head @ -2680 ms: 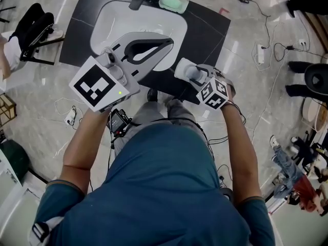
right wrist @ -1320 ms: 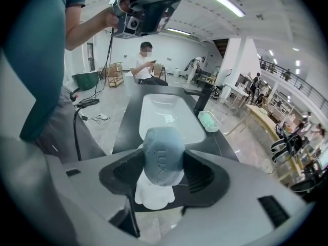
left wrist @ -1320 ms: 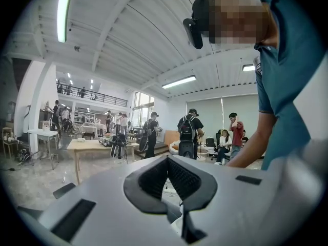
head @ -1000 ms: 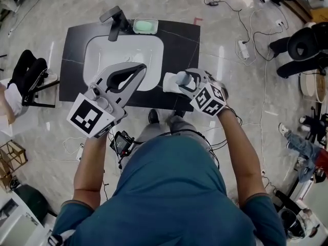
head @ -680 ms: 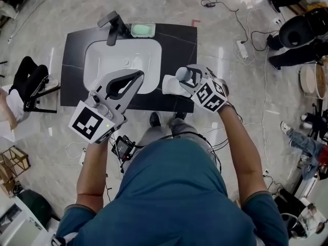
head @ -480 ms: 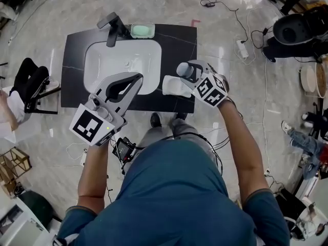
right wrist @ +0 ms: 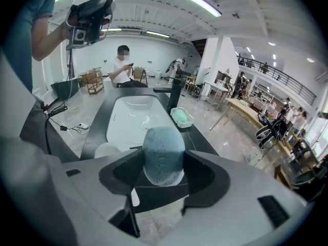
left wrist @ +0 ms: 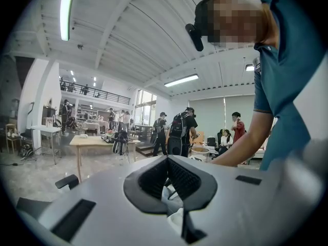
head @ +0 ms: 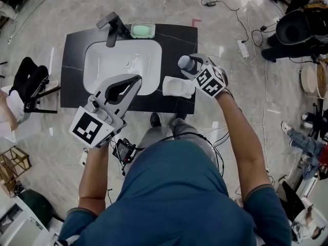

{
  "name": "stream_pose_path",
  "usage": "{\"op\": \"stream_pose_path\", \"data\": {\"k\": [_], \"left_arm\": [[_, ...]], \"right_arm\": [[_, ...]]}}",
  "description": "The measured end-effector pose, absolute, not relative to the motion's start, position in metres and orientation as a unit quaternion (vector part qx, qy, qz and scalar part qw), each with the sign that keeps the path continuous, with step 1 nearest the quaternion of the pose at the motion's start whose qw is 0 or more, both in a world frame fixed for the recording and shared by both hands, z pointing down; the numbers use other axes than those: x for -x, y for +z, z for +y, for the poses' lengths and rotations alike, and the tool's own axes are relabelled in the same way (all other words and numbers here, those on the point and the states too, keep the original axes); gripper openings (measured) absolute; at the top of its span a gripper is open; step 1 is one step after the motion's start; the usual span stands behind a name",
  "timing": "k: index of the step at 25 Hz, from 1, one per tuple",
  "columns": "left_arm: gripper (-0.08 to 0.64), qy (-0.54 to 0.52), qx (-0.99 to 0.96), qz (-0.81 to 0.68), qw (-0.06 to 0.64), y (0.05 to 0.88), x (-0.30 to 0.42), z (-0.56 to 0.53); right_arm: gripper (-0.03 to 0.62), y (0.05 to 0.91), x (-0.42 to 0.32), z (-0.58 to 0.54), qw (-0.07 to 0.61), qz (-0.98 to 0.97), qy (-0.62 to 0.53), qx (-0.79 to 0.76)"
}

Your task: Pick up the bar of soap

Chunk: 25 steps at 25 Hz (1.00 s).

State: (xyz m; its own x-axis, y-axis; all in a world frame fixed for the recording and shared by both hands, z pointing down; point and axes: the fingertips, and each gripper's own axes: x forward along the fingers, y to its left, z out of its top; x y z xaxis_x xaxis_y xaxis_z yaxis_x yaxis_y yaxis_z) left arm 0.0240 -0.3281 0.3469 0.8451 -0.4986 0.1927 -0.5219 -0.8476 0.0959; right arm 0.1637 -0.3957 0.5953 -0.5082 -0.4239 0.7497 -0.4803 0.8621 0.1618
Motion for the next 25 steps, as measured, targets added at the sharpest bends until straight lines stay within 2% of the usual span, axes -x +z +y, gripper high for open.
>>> {"op": "stream_pose_path", "data": {"k": [25], "left_arm": [[0.003, 0.094, -0.948, -0.289, 0.097, 0.37, -0.011, -0.351]], "right_arm": [[0.259, 0.682, -0.169, -0.433, 0.432, -0.857, 0.118, -0.255]]}}
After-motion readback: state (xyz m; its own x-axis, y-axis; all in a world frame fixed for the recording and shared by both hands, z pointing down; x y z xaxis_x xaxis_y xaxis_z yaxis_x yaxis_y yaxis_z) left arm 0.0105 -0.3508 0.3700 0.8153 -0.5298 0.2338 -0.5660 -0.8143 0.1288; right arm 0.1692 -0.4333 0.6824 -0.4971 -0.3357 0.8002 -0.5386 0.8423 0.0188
